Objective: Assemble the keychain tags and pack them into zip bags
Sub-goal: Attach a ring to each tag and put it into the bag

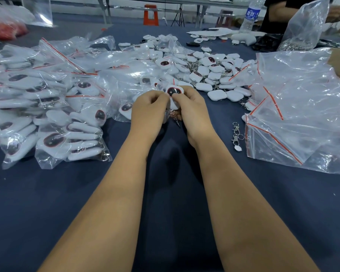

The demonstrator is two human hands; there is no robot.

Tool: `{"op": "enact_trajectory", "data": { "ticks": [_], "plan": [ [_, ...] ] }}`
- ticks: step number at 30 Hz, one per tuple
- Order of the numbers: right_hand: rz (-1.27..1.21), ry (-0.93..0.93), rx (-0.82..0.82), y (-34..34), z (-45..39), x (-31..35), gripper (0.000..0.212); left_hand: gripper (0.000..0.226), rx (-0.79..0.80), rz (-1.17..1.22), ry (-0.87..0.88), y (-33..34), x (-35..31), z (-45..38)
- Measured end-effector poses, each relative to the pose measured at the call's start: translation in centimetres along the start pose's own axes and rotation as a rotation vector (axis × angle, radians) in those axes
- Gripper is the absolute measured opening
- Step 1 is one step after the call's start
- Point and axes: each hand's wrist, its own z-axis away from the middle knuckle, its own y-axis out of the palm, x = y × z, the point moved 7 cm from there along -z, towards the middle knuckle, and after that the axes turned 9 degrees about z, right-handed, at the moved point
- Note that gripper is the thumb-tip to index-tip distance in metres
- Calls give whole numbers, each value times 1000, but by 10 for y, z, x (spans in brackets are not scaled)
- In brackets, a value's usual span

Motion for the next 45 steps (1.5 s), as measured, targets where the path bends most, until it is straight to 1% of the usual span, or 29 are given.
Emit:
{"op": "enact_trajectory", "data": {
  "ticks": [5,9,15,19,20,22,23,25,26,28,29,30,32,35,37,38,39,41,42,43,44,45],
  "plan": [
    [-97,-25,95,6,2,3,22,20,9,41,-38,-2,3,-3],
    [-135,-14,87,5,2,3,27,20,18,19,-46,-1,6,-5],
    [-159,-13,93,5,5,6,28,20,-15,-5,-19,-3,6,-7],
    [-172,-7,42,-1,4,8,28,33,9,10,42,0,5,-7],
    [-204,8,17,-2,4,8,25,33,5,29,35,-1,6,-8],
    [-250,22,-71,-8,3,8,22,26,0,61,18,-1,8,-10],
    [-255,16,-125,-13,1,10,22,27,-6,27,22,-1,9,-11],
    [-300,2,-214,-22,-1,12,19,39,-26,-166,94,-1,6,-11],
    [-349,0,-234,-24,-2,13,17,44,-27,-257,145,1,2,-8],
    [-435,-9,-221,-23,-3,15,16,51,-13,-344,200,6,-2,-7],
    [-437,-20,-202,-21,-2,16,16,53,-7,-365,211,7,-2,-7],
    [-410,-36,-189,-18,-2,17,17,55,-2,-386,226,9,-3,-7],
    [-233,-75,-207,-16,-1,17,17,56,-26,-406,261,8,-5,-8],
    [170,-143,-271,-14,0,17,12,63,-74,-395,302,7,-9,-4],
    [428,-223,-302,-12,1,22,7,59,-60,-391,359,9,-13,-1],
    [506,-224,-275,-10,0,21,2,56,-44,-392,384,11,-13,0],
    [549,-196,-224,-7,-1,18,10,56,-27,-396,401,12,-14,0],
    [590,-123,-127,-1,-5,10,34,57,-9,-408,413,13,-13,0],
    [612,-105,-118,0,-5,10,38,57,-18,-403,406,13,-13,-1],
    [612,-113,-136,0,-5,13,33,58,-45,-385,392,10,-13,-2],
    [597,-140,-177,-3,-5,17,25,60,-94,-359,376,6,-14,-4],
    [585,-186,-236,-9,-4,22,21,62,-163,-329,357,-1,-15,-6]
  ]
}}
